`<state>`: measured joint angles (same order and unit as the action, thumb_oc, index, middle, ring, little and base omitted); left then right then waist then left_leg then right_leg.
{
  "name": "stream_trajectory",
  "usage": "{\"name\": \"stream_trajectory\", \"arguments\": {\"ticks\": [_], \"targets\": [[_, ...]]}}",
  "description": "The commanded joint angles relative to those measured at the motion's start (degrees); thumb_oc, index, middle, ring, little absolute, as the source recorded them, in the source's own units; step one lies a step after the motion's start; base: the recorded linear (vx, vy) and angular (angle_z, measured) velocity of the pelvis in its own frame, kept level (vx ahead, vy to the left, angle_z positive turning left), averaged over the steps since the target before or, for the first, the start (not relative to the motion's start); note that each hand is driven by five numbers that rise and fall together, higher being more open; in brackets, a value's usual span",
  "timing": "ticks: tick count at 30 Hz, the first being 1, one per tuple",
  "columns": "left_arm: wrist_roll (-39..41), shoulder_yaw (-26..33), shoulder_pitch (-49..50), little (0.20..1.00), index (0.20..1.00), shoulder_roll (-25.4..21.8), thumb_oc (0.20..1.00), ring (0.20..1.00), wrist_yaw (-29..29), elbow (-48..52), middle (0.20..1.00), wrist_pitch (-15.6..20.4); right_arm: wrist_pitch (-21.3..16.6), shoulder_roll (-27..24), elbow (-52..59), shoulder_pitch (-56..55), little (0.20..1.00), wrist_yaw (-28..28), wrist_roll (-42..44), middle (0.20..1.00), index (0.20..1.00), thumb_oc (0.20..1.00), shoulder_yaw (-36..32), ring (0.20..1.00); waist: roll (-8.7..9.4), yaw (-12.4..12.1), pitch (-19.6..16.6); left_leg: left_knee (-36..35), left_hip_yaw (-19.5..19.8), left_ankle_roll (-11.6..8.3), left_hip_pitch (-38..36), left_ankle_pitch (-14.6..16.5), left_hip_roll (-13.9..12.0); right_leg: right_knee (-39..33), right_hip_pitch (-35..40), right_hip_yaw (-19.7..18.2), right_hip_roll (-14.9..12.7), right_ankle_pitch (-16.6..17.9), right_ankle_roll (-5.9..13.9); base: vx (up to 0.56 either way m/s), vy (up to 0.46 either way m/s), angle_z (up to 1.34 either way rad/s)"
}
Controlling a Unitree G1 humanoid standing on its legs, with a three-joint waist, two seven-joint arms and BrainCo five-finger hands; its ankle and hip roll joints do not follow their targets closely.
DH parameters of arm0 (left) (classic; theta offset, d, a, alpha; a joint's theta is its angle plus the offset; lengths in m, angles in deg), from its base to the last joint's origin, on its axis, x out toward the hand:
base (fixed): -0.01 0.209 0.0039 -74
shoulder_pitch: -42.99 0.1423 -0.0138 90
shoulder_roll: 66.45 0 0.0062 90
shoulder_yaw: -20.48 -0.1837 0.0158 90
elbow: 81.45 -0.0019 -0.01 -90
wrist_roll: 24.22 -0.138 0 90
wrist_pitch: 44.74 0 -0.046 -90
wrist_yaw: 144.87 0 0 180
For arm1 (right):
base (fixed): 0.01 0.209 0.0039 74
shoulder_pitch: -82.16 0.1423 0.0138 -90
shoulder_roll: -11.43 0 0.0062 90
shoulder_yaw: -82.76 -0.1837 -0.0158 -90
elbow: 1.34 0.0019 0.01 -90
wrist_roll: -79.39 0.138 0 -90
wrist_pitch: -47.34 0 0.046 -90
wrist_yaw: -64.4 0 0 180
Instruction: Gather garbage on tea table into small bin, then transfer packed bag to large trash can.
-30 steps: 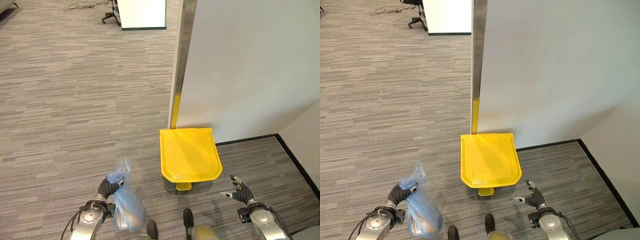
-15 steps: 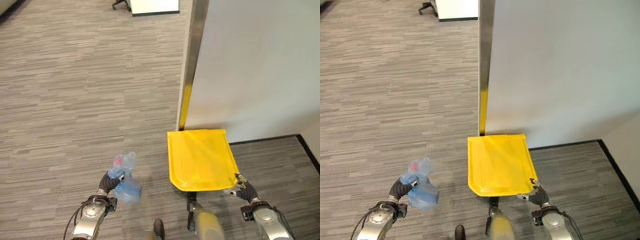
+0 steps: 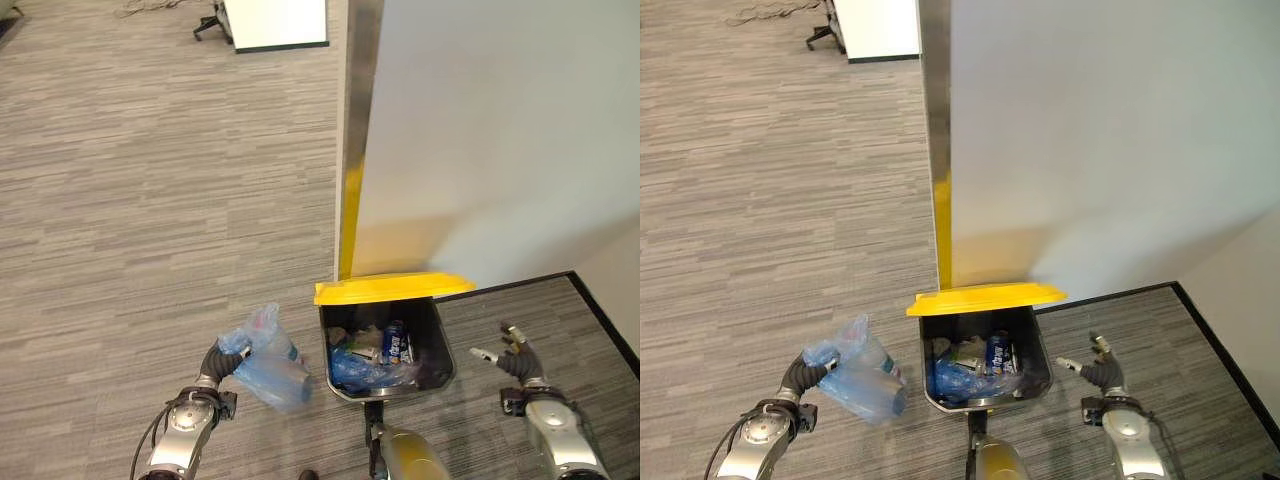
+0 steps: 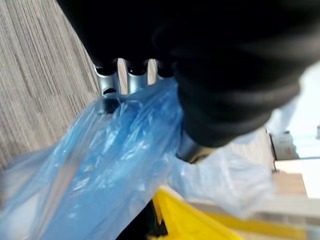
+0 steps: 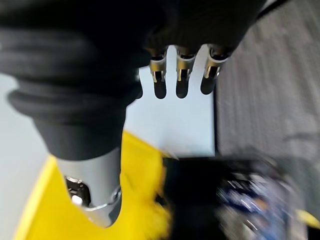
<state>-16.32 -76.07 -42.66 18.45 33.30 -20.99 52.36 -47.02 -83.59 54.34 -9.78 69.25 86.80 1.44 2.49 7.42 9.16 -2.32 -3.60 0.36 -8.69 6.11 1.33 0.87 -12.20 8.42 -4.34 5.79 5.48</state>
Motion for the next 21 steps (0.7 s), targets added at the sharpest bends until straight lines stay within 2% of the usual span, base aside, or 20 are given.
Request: {"name": "stream_trajectory", "arguments": {"ticks": [1, 3, 5, 10, 12, 21], "targets": [[-0.07, 0.78, -0.44, 0.2, 0.2, -2.67, 0.2, 0.2, 0.82, 3.09, 0.2, 3.75, -1.24, 0.6, 0.15, 3.86, 1.0, -1.99, -1.65, 1.0, 1.0, 1.0, 1.78, 1.0, 0.66, -1.54, -0.21, 7.33, 0.93, 1.49, -1.58, 10.86, 4.75, -2.3, -2.97, -4.58, -1.71, 4.38, 4.44, 0.0, 0.0, 0.0], [-0.17, 0.36, -0.77, 0.2, 0.2, -2.62, 0.2, 0.2, 0.95, 3.11, 0.2, 3.71, -1.23, 0.96, 0.31, 4.69, 1.0, -2.64, -1.83, 1.0, 1.0, 1.0, 3.12, 1.0, 0.6, -1.74, -0.09, 7.41, 1.12, 1.53, -1.56, 10.89, 4.8, -2.29, -2.93, -4.42, -1.86, 4.33, 4.38, 0.01, -0.001, 0.04], [-0.95, -1.54, -2.23, 0.2, 0.2, -2.19, 0.2, 0.2, 1.21, 2.8, 0.2, 3.95, -1.49, 2.03, 1.52, 8.73, 1.0, -3.66, -2.32, 1.0, 1.0, 1.0, 7.98, 1.0, 0.31, -2.9, 0.25, 8.31, 1.78, 1.49, -1.22, 11.27, 4.89, -2.07, -2.86, -3.57, -2.49, 4.16, 4.16, 0.04, -0.004, 0.11], [-0.38, -3.96, -3.98, 0.2, 0.2, -1.97, 0.2, 0.2, 1.22, 3.06, 0.2, 4.37, -1.85, 2.59, 3.25, 13.9, 1.0, -3.61, -2.45, 1.0, 1.0, 1.0, 11.39, 1.0, 0.24, -4.04, 0.47, 9.43, 2.42, 1.28, -0.69, 11.75, 4.67, -2.01, -2.64, -2.66, -2.95, 3.94, 3.9, 0.02, -0.027, 0.2], [0.75, -6.86, -5.88, 0.2, 0.2, -2.59, 0.2, 0.2, 1.67, 5.74, 0.2, 5.12, -1.92, 2.34, 4.34, 20.56, 1.0, -3.24, -1.99, 1.0, 1.0, 1.0, 14.26, 1.0, 0.51, -5.22, 1.09, 10.33, 2.78, 1.11, 0.26, 11.87, 4.42, -1.87, -2.71, -2.03, -3.23, 3.74, 3.69, -0.01, -0.067, 0.2], [2.86, -12.37, -9.03, 0.2, 0.2, -4.55, 0.2, 0.2, 3.52, 11.3, 0.2, 5.97, -1.37, 1.52, 1.05, 30.67, 1.0, -1.63, -1.0, 1.0, 1.0, 1.0, 16.11, 1.0, 1.33, -6.95, 2.69, 11.62, 2.93, 1.02, 2.66, 11.89, 4.27, -1.36, -4.14, -1.6, -3.65, 3.95, 3.67, -0.03, -0.049, 0.1]]}}
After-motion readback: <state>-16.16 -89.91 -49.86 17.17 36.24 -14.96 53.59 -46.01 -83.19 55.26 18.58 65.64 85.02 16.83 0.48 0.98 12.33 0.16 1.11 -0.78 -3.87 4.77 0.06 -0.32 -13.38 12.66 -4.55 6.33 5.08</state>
